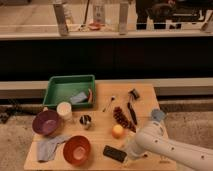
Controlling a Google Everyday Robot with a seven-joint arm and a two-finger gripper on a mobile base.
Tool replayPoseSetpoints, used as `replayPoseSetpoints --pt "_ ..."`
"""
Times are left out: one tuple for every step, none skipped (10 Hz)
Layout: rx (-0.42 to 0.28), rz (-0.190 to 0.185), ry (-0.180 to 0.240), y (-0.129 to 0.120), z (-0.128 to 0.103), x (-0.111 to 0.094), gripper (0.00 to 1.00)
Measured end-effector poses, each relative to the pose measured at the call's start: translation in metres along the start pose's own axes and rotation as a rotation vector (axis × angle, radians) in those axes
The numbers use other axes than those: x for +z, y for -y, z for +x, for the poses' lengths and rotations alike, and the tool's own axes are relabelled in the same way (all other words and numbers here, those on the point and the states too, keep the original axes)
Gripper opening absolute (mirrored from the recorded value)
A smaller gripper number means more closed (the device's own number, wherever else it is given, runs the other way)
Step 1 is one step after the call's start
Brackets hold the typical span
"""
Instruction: Place eraser in paper cup
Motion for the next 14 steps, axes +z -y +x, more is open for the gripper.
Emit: replayPoseSetpoints --pt "-0.005 -0.001 0.003 0.000 -0.002 -0.002 0.69" --pt "-0.007 -0.004 0.008 0.000 -0.004 -0.004 0.70" --pt "-0.007 -0.008 0.014 -0.001 -0.004 -0.003 0.75" --pt "-0.011 -0.014 0.016 0.000 -0.006 -0.003 0.76" --pt "-0.017 -0.020 0.017 0.003 -0.008 0.000 0.76" --pt "-0.025 -0.028 0.017 0.005 -0.010 0.002 0.76" --pt "-0.033 -0.034 0.017 0.007 -0.011 0.004 0.76" --pt "-0.045 -0.042 0.019 0.009 -0.013 0.006 0.76" --pt "-0.056 -0.047 0.021 0.010 -0.015 0.007 0.74" --pt "-0.068 -0.051 0.023 0.012 -0.016 0.008 0.66" --pt "-0.071 -0.052 0.024 0.014 -0.016 0.009 0.57" --pt "-0.071 -0.053 0.025 0.015 -0.015 0.009 0.45" --pt "-0.071 -0.053 0.025 0.016 -0.015 0.009 0.38" --pt "-0.067 -0.050 0.027 0.017 -0.013 0.008 0.32"
